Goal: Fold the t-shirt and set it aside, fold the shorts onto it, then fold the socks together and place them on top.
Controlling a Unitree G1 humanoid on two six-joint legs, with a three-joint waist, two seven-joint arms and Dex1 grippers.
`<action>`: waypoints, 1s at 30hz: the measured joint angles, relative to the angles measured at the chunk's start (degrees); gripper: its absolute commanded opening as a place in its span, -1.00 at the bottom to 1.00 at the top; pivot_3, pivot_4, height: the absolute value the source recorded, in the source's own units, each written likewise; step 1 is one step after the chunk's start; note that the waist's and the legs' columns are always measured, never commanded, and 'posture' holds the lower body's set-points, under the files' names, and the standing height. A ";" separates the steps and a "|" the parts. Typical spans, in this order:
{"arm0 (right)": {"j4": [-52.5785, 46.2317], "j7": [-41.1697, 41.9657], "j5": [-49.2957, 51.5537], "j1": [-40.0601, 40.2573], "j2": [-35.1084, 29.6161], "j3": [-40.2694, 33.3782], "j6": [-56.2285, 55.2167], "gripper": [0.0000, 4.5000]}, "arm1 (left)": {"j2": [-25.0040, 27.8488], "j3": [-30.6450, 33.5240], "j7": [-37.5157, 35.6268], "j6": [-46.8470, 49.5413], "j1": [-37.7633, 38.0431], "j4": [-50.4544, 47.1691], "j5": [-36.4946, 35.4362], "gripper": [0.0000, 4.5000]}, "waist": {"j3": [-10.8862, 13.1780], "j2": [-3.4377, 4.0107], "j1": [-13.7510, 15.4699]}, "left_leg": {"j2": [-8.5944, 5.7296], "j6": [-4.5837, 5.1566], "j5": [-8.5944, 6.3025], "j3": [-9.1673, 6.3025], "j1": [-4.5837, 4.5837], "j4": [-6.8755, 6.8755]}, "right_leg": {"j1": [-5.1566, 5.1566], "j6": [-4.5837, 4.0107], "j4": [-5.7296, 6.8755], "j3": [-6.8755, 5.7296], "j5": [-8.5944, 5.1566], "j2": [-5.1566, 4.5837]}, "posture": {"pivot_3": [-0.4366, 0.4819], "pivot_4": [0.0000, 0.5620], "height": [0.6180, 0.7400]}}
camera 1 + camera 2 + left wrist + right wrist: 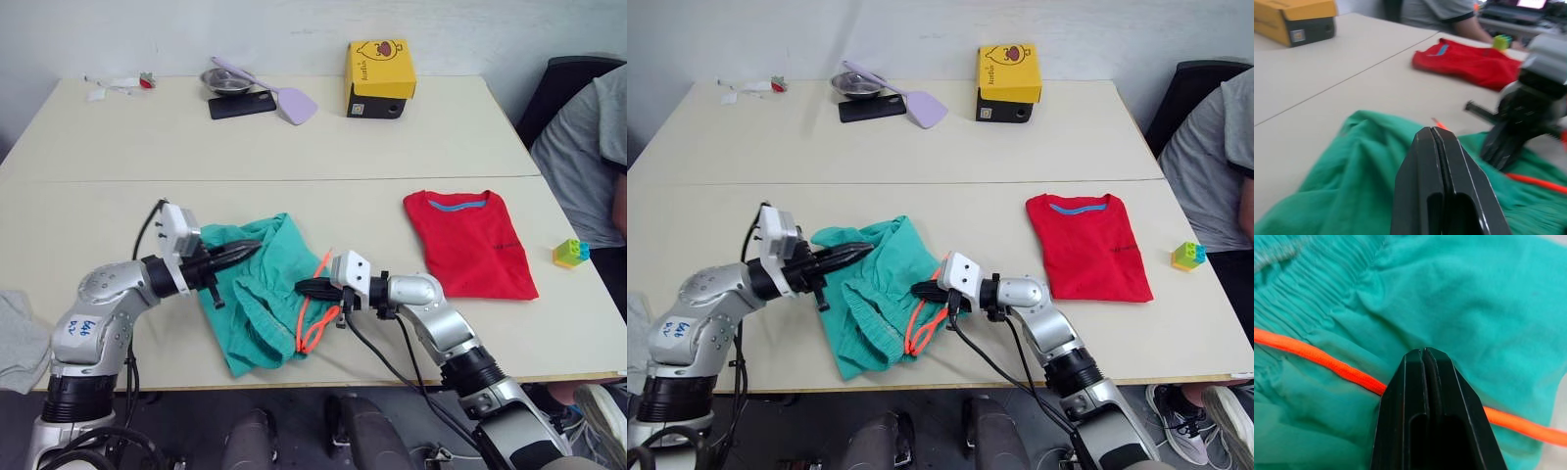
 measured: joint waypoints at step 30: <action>15.36 12.67 19.31 -25.36 -5.37 -7.87 53.85 0.97 | 2.04 0.86 -3.94 -15.93 13.34 -0.74 3.62 -1.00 | 0.09 0.16 -0.85 | 0.09 0.26 -0.03 0.01 0.04 -0.17 | -0.19 -0.23 0.16 0.05 0.01 0.05 | -0.05 -0.47 1.00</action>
